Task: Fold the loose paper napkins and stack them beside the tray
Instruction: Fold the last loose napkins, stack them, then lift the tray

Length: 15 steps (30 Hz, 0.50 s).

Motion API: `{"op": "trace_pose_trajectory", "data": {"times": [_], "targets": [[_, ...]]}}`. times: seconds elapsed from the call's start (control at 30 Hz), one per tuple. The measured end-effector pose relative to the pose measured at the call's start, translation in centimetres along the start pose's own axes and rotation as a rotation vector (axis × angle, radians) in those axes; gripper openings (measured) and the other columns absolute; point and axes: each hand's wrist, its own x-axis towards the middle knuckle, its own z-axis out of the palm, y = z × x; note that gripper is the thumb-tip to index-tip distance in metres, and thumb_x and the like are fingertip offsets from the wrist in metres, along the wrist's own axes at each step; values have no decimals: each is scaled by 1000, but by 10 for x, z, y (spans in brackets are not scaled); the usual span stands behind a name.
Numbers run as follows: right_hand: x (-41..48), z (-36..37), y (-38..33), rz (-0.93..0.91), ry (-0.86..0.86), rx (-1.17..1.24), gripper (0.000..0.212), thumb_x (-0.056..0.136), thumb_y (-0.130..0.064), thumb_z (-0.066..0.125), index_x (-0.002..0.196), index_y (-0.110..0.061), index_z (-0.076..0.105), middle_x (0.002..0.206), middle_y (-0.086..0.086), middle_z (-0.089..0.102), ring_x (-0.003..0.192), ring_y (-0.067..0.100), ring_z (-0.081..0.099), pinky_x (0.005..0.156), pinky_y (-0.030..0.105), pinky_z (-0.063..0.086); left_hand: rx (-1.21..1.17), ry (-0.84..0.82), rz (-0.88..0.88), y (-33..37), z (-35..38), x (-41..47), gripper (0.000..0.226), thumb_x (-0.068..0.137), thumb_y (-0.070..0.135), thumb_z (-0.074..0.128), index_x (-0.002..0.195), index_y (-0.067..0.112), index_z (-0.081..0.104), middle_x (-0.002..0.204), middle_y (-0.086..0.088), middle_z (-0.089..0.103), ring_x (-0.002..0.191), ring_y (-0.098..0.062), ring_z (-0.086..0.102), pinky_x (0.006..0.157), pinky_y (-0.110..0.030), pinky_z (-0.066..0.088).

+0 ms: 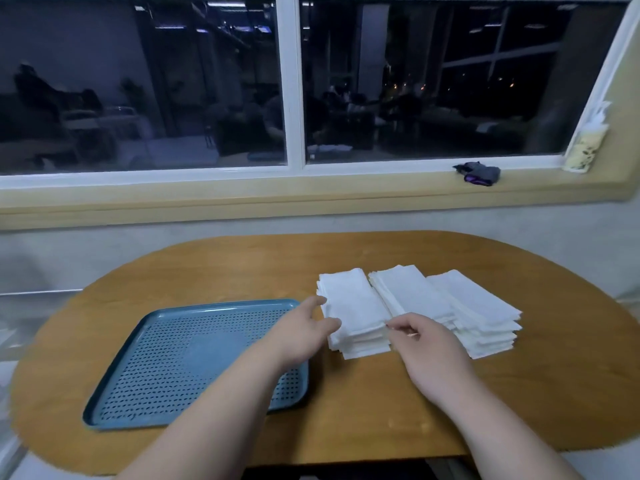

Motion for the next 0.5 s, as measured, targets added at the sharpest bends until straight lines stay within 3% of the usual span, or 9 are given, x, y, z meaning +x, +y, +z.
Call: {"op": "trace_pose_trajectory", "data": {"times": [0.07,0.27,0.4,0.5], "targets": [[4,-1,8,-2,8,-14,12,94,-31,57,98,-38,67,100,-19,66,86,-2,61,62,18,40,-45,-8,-25,7,8,12,55,93,46,56,145,35,40,100,5,60,91,-16,59,84,-32,46],[19,1,25,-3,-18,15,16,95,-28,58,105,-41,60,98,-18,60,101,5,59,71,19,42,50,-28,-77,21,30,45,66,94,32,55,155,26,30,147,-3,50,120,-24,54,94,-29,43],[26,3,30,-4,-33,-7,24,95,-28,58,117,-38,62,116,-20,61,106,-3,56,73,8,37,117,-20,-94,26,44,59,69,92,24,54,155,30,28,142,-5,55,106,-25,60,79,-27,46],[31,4,35,1,-27,16,21,95,-29,59,113,-39,63,115,-19,62,104,-4,56,75,12,40,39,17,-122,26,48,60,68,93,21,57,155,32,32,142,-2,54,99,-22,62,77,-28,50]]}}
